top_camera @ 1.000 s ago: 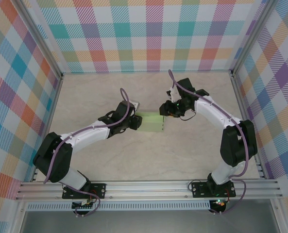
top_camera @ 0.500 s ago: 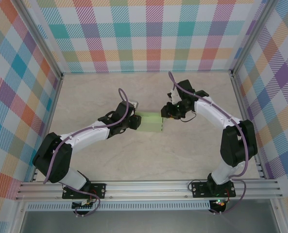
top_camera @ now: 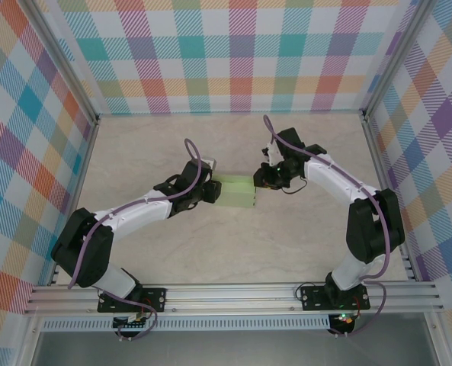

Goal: Fold the paper box

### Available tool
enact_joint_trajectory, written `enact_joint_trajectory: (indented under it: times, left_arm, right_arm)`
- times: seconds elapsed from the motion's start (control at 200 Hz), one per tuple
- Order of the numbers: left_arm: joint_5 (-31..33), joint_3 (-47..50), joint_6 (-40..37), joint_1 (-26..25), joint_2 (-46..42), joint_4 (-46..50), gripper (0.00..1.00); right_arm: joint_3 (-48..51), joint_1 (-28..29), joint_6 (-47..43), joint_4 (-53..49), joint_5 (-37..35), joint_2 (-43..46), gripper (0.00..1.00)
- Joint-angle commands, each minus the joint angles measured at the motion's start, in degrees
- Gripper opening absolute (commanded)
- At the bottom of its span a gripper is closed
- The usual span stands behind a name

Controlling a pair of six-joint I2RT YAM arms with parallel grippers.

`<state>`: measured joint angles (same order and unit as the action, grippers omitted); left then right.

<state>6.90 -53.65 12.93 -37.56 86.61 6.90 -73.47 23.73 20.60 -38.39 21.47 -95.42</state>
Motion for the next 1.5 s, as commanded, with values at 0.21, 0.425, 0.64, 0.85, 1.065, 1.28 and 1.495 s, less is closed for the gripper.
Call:
enact_joint_trajectory:
  times: [0.21, 0.425, 0.64, 0.85, 1.065, 1.28, 1.495]
  left_arm:
    - [2.47, -0.3, 3.8, -2.92, -0.91, 0.49, 0.39]
    - [2.27, 0.07, 5.12, -3.13, -2.54, 0.44, 0.43]
    - [1.81, 3.17, 3.69, -2.72, -9.37, -0.34, 0.58]
    - [-2.92, 7.15, 3.66, -0.23, -16.4, -1.82, 0.7]
    - [-8.46, 10.05, 5.11, 4.22, -21.45, -4.89, 0.77]
    - [-11.4, 9.2, 3.56, 12.04, -23.98, -5.55, 0.84]
    - [-17.46, 7.12, 3.61, 16.71, -19.44, -9.62, 0.84]
  right_arm:
    - [-1.25, 0.44, 1.02, 0.85, 0.23, 0.37, 0.15]
    - [-0.45, 0.44, 0.25, 1.02, -0.69, -0.3, 0.1]
    - [-0.53, 0.42, -1.24, 0.39, -2.79, -0.74, 0.06]
    - [-1.0, 0.44, -1.97, -0.09, -3.41, -0.8, 0.05]
    - [-3.69, 0.52, -3.77, -2.48, -5.25, -1.57, 0.05]
    - [-9.25, 0.53, -10.15, -8.36, -9.56, -3.14, 0.05]
    - [-15.79, 0.37, -20.96, -15.79, -12.16, -5.66, 0.04]
